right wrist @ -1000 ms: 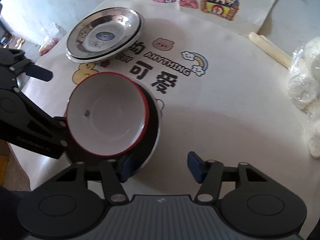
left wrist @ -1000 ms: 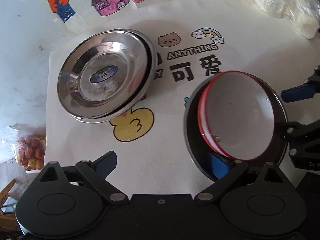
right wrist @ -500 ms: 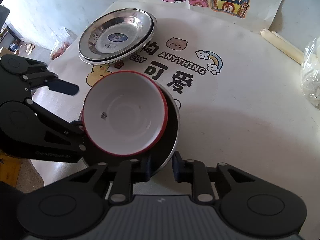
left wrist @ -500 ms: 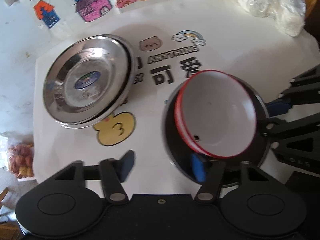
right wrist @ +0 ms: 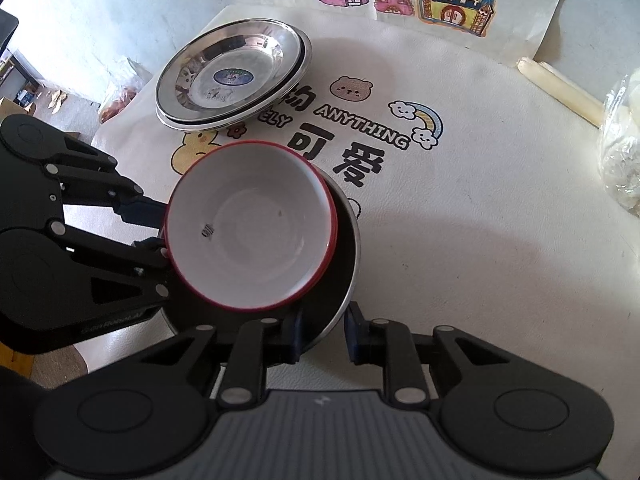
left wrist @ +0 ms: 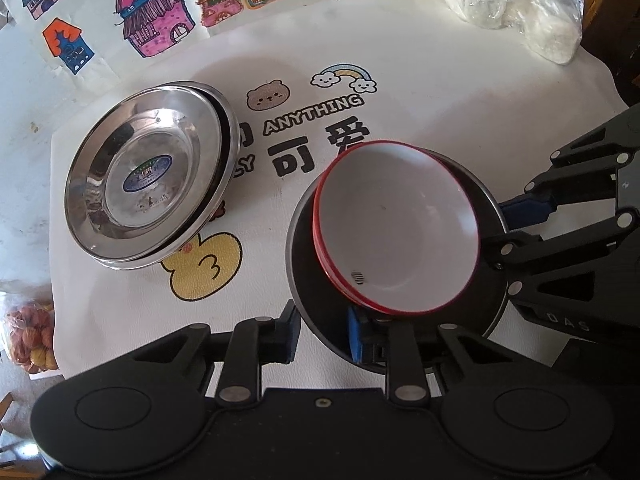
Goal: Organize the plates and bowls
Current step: 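Close both tools on opposite sides of the steel bowl rim, then lift the steel bowl with both tools and carry it over the plate stack, then lower the steel bowl onto the stack of steel plates with both tools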
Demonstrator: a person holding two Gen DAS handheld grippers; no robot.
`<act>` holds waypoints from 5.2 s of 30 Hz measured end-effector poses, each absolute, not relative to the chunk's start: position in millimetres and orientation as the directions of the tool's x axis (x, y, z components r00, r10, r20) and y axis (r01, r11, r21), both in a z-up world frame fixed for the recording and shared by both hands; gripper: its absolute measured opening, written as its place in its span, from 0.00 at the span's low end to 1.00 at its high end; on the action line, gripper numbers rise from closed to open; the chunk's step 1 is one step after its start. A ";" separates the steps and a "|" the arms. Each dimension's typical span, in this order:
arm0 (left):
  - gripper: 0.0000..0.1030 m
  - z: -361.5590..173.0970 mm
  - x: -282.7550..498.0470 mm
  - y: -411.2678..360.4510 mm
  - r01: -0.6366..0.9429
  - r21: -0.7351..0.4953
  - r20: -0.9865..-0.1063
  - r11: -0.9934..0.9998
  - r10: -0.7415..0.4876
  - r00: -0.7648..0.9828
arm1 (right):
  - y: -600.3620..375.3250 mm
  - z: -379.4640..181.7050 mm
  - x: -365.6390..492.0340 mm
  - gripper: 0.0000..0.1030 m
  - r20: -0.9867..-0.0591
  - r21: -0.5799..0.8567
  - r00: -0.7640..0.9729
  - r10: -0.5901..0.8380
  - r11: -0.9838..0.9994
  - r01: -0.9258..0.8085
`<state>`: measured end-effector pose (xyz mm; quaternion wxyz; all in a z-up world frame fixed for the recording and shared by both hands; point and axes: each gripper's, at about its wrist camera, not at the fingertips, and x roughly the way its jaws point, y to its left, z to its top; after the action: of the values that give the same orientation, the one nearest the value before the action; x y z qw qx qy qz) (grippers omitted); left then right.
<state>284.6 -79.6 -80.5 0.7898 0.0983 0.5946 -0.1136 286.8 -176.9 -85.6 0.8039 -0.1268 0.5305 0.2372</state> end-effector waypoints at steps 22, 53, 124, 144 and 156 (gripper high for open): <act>0.15 -73.1 287.4 -78.9 0.260 0.010 -0.955 0.965 -0.068 0.290 | -181.6 -83.8 284.9 0.21 -0.910 0.067 0.332 0.250 0.876 -0.477; 0.11 -59.3 293.9 -54.1 0.150 -0.066 -0.933 0.987 -0.114 0.341 | -177.1 -68.6 295.6 0.19 -0.903 0.096 0.346 0.255 0.905 -0.415; 0.10 -71.5 383.3 113.0 -0.150 -0.086 -0.924 0.985 -0.023 0.381 | -28.9 -51.1 438.1 0.18 -0.883 0.111 0.337 0.328 0.842 -0.528; 0.08 -69.6 394.9 104.4 -0.090 -0.085 -0.930 0.992 -0.046 0.365 | -36.5 -57.0 450.9 0.17 -0.902 0.110 0.317 0.292 0.867 -0.487; 0.07 -70.6 395.9 107.8 -0.102 -0.097 -0.930 0.990 -0.053 0.365 | -35.5 -59.6 447.2 0.17 -0.908 0.121 0.299 0.293 0.868 -0.483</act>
<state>395.9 107.8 -70.6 0.8232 -0.0689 0.5633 0.0148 447.2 -35.5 -59.6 0.8012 -0.0879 0.5402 0.2419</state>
